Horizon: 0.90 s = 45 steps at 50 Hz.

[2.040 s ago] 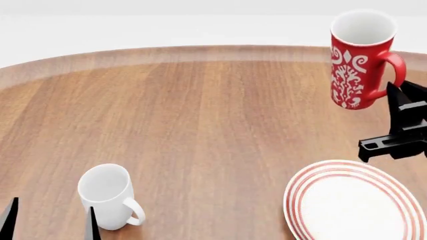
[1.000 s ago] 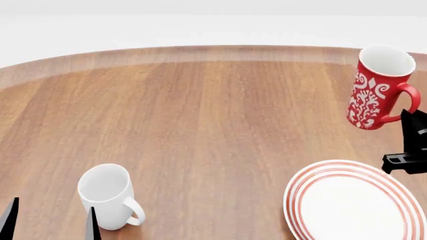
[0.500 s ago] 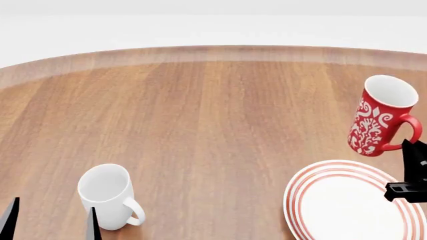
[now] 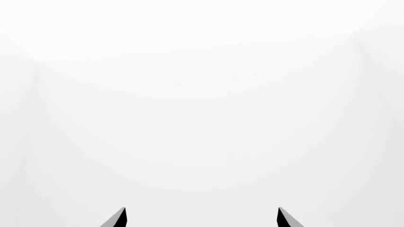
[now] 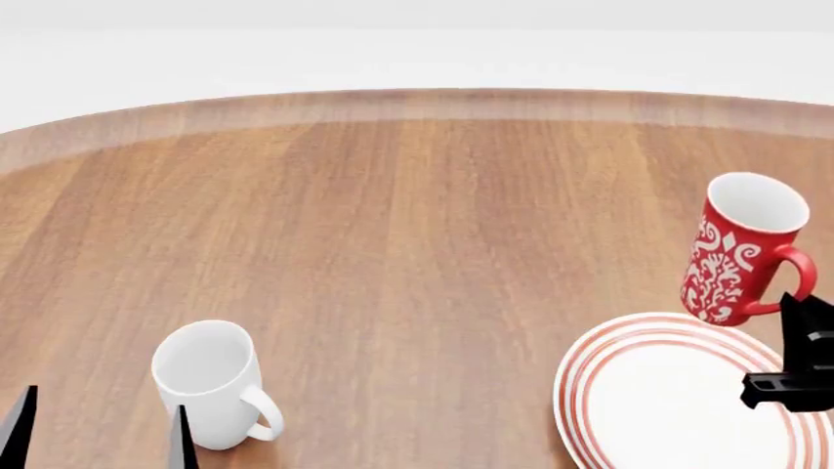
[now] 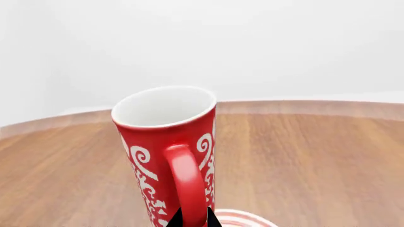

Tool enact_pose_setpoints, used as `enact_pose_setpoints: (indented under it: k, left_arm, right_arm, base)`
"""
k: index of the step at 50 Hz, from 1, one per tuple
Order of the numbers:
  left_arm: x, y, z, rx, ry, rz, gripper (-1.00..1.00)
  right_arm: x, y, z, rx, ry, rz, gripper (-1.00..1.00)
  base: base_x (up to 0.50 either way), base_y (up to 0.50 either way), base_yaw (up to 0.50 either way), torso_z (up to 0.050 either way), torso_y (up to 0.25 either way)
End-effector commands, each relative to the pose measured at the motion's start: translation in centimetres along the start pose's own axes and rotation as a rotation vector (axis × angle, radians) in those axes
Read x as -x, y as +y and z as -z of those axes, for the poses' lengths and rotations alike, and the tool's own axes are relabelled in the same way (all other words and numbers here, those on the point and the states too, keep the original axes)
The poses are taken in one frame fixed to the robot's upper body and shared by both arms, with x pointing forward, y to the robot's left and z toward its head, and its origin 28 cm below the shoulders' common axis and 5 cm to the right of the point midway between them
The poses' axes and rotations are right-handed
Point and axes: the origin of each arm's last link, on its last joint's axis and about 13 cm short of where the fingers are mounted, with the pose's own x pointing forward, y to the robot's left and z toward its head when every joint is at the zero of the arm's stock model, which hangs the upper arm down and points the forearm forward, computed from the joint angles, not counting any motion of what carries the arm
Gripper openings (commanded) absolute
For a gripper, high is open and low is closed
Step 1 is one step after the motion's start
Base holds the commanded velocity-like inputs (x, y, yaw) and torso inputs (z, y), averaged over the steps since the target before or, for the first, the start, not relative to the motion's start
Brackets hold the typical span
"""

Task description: Pick up the red mug and put it on the plate

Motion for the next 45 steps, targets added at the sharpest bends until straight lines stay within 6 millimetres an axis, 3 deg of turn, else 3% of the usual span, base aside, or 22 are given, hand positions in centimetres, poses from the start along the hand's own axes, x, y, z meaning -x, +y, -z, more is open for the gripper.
enact_pose_setpoints:
  k: [1,32,45]
  left_arm:
    - [0.00,0.00,0.00,0.001,-0.003,-0.001,1.00]
    - [-0.04,0.00,0.01,0.003,-0.024,-0.003,1.00]
    - [-0.04,0.01,0.01,-0.009,-0.023,-0.005,1.00]
  right_arm:
    - [-0.16,0.07,-0.15,0.007,-0.004,0.008,-1.00]
    - [-0.14,-0.39,0.62,-0.003,0.001,0.023,-1.00]
    - [0.14,-0.08,-0.15,0.010,-0.021,0.016,-1.00]
  base:
    - [0.00,0.00,0.00,0.000,0.000]
    - [0.00,0.00,0.00,0.000,0.000]
    - [0.00,0.00,0.00,0.000,-0.065]
